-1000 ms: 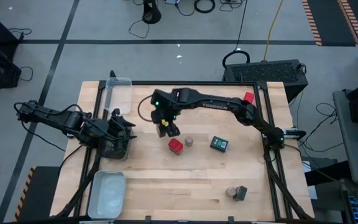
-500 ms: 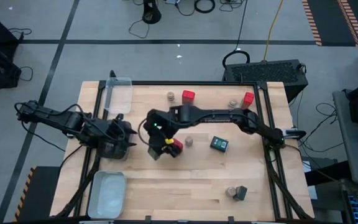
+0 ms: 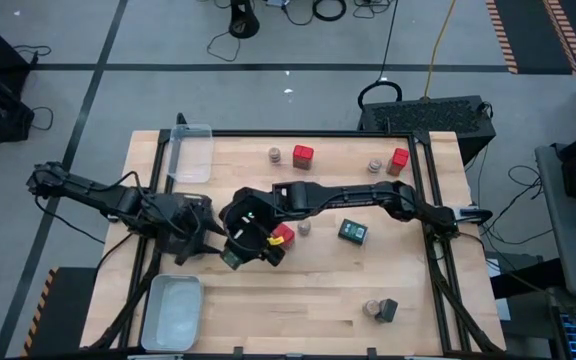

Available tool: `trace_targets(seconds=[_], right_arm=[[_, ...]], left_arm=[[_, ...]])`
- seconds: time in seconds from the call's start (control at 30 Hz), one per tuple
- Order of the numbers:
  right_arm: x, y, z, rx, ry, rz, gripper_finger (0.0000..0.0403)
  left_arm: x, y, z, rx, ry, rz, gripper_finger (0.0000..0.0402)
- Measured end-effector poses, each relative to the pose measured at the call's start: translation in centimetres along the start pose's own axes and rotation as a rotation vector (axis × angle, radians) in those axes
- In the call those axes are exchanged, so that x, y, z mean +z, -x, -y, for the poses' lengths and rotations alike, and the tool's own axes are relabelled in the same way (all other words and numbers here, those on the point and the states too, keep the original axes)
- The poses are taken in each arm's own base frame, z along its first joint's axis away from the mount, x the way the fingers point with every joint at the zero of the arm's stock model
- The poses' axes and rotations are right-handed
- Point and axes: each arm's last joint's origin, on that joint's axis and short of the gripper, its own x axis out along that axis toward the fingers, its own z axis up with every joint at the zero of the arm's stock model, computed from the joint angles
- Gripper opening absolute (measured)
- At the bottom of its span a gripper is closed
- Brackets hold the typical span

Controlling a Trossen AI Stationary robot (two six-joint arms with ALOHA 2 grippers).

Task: Sort spices by type
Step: Put the black seasoning can into the black bin

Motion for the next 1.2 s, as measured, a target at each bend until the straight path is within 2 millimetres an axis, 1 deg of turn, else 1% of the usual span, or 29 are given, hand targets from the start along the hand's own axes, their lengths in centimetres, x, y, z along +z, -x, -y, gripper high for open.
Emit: trace_targets(seconds=[0.17,0.33,0.53,0.6,0.67,0.87,1.03,1.2], right_arm=[[-0.10,0.12,0.30,-0.016,0.002,0.004,0.0249],[-0.03,0.16,0.70,-0.091,0.016,-0.022,0.0249],[-0.03,0.21,0.85,-0.100,0.030,-0.016,0.0249],[-0.06,0.23,0.89,-0.100,0.030,-0.016,0.0249],[-0.04,0.22,0.87,-0.100,0.031,-0.015,0.0249],[0.13,0.19,0.77,-0.091,0.058,-0.004,0.0249],[0.14,0.21,0.77,-0.091,0.057,-0.004,0.0254],[0.14,0.23,0.85,-0.099,0.005,-0.002,0.0287]], left_arm=[[0.00,-0.01,0.09,-0.030,-0.002,-0.005,0.0251],[-0.03,-0.27,0.07,-0.031,-0.006,-0.014,0.0251],[-0.21,-0.72,0.04,-0.042,-0.008,-0.043,0.0249],[-0.26,-0.78,0.07,-0.057,-0.022,-0.051,0.0240],[-0.25,-0.80,0.08,-0.062,-0.030,-0.051,0.0222],[-0.14,-0.80,0.13,-0.077,-0.047,-0.041,0.0149],[-0.13,-0.80,0.14,-0.079,-0.048,-0.040,0.0147],[-0.15,-0.79,0.13,-0.073,-0.053,-0.041,0.0146]])
